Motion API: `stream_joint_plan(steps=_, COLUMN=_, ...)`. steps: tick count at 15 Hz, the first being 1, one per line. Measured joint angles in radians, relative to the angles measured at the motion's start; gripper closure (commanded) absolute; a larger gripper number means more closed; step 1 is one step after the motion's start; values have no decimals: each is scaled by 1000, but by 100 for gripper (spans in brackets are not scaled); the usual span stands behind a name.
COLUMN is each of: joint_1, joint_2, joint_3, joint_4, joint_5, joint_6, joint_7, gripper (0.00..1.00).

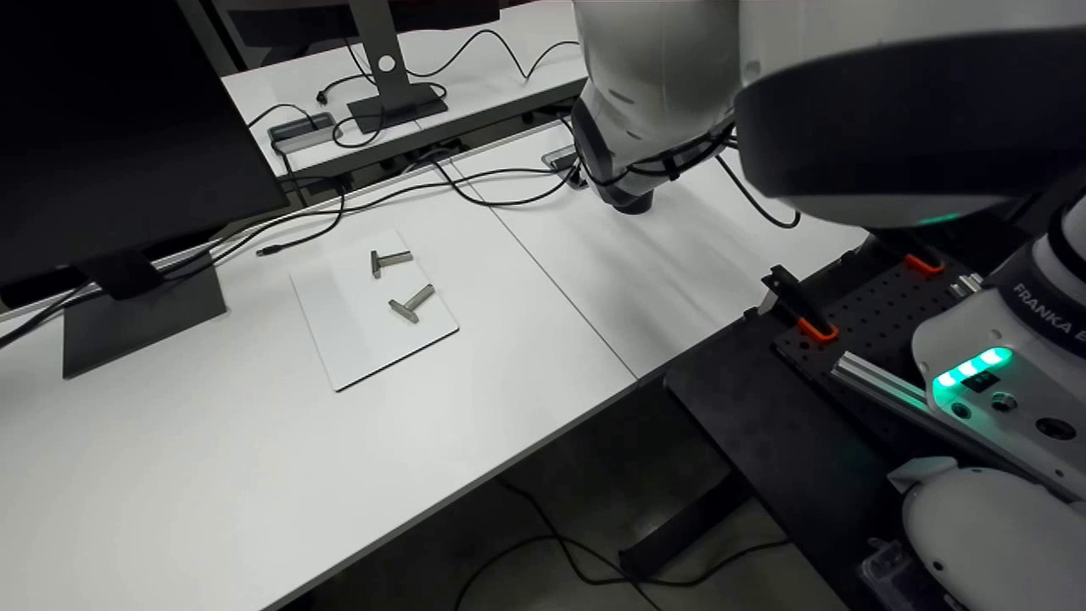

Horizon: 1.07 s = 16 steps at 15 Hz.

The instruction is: Put the marker inside the mug.

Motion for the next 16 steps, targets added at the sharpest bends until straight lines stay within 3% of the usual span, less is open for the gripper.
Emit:
stream_joint_plan(steps=9, joint_1=-134, joint_2=-74, joint_3=72, joint_4=6, joint_5=-45, joint_6=4, joint_7=0, gripper=94)
stream_joint_plan(steps=16, joint_1=-150, joint_2=-77, joint_3=81, joint_4=6, joint_5=-52, joint_6=1, joint_7=0, gripper=94)
